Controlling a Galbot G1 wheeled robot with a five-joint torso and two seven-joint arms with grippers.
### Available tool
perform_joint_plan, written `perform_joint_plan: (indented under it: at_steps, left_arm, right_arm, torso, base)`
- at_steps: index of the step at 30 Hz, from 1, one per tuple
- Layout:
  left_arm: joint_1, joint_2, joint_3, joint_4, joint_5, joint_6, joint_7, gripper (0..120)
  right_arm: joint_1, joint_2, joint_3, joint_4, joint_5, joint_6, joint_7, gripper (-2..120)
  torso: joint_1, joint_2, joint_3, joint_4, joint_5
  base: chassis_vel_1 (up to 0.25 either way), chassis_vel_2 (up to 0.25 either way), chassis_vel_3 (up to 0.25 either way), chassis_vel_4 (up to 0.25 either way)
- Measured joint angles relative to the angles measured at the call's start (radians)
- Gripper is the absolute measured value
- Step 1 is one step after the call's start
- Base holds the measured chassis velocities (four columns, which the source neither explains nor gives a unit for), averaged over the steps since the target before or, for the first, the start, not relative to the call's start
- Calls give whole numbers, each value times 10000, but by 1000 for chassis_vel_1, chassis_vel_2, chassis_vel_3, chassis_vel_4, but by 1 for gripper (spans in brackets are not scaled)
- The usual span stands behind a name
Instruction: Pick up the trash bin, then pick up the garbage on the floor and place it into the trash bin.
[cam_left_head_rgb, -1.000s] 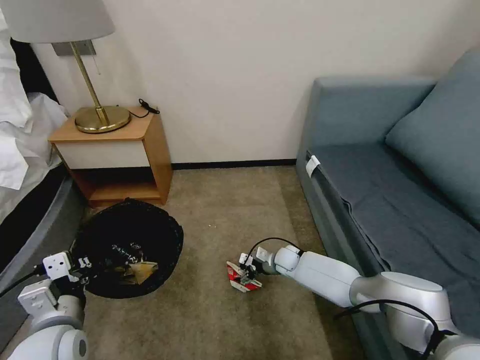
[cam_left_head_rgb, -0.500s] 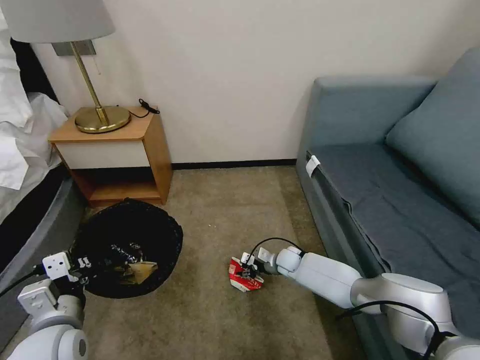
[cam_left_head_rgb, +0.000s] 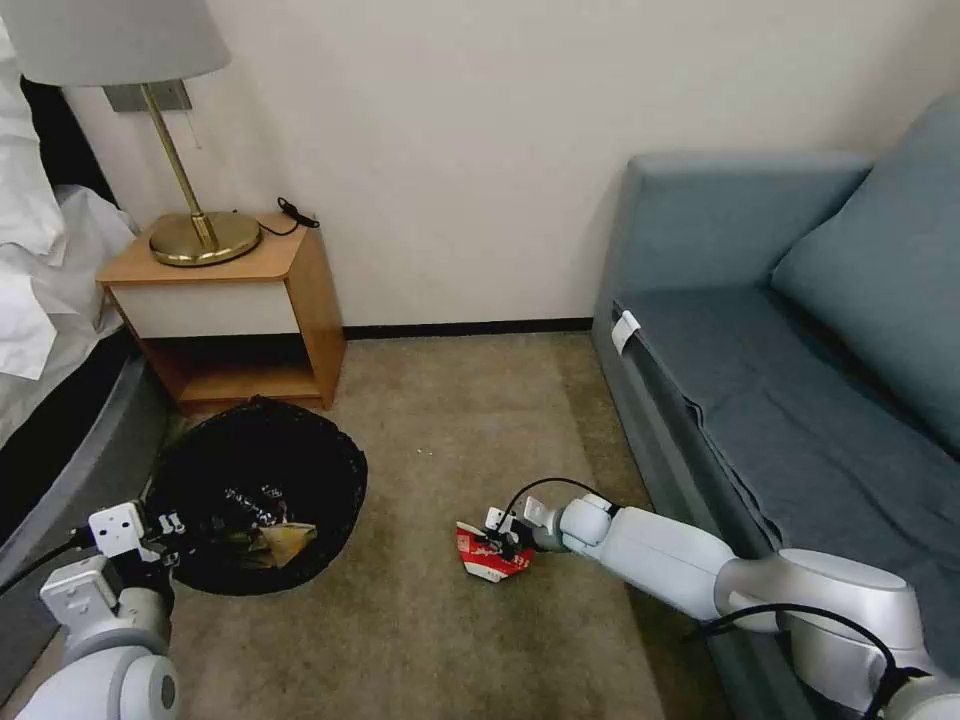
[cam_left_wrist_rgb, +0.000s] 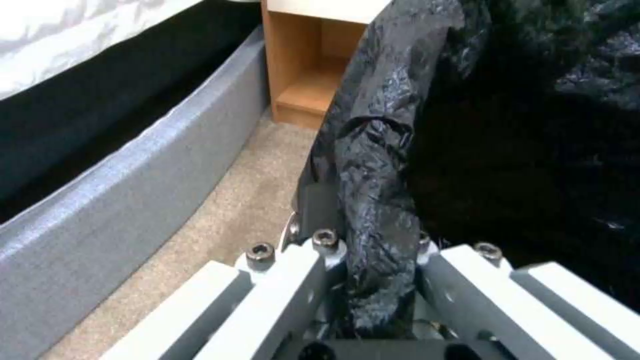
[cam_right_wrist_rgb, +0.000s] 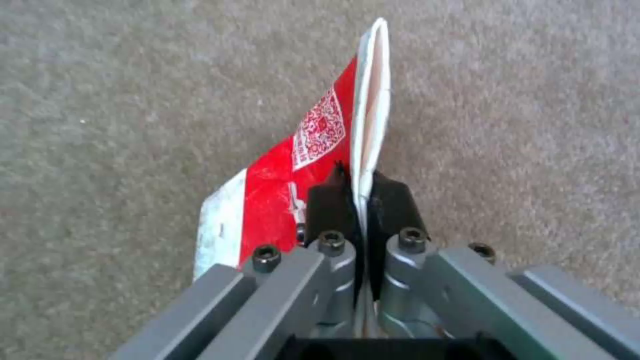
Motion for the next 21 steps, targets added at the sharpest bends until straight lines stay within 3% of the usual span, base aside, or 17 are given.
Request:
perform_joint_plan:
  at_steps: [7, 21]
  left_arm:
    - [4, 0, -12, 2, -1, 16, -4, 1]
    - [6, 0, 201, 37, 131, 114, -24, 1]
  right_arm:
    - [74, -670, 126, 813, 231, 58, 239, 0]
    - [592, -2271, 1833, 3355, 906, 311, 526, 0]
  torso:
    - [0, 0, 0, -1, 0]
    - [0, 0, 0, -1, 0]
  base:
    - [0, 0, 0, 0]
    - [0, 0, 0, 0]
